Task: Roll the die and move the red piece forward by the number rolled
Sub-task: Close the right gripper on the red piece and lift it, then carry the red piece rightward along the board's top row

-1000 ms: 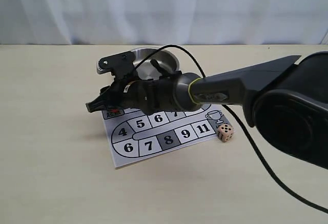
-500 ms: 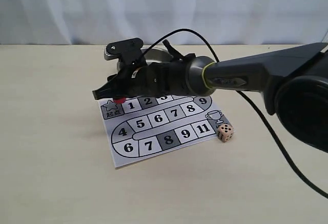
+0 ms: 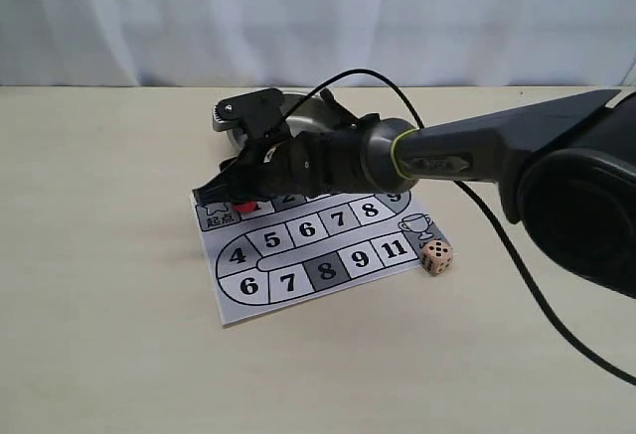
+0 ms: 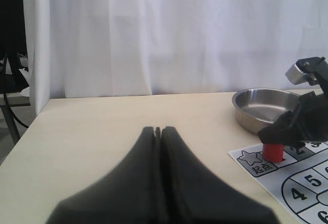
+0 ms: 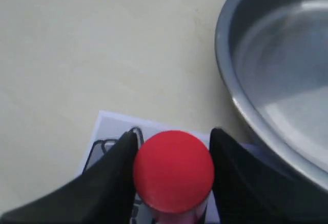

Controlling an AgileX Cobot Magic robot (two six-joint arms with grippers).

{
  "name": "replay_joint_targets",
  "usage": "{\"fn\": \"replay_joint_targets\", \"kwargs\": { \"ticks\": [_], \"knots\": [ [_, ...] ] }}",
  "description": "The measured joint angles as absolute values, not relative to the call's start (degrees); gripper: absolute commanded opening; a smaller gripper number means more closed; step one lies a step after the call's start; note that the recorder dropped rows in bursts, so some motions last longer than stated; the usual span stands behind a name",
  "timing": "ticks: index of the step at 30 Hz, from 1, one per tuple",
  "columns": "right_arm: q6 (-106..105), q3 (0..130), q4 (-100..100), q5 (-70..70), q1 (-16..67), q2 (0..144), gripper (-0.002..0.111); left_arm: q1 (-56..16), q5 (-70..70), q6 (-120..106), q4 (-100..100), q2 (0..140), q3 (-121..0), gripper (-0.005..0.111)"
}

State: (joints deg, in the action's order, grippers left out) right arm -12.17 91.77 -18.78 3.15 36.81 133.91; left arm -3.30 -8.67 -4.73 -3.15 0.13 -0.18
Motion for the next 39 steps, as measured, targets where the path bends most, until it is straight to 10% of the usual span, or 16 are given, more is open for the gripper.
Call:
{"fn": "replay_joint_targets", "kwargs": {
  "ticks": [39],
  "knots": [
    [-11.06,88.49,-18.78,10.51,30.47,129.41,0.004,-3.30,-8.67,-4.73,-3.15,0.13,-0.18,0.000]
  ]
}}
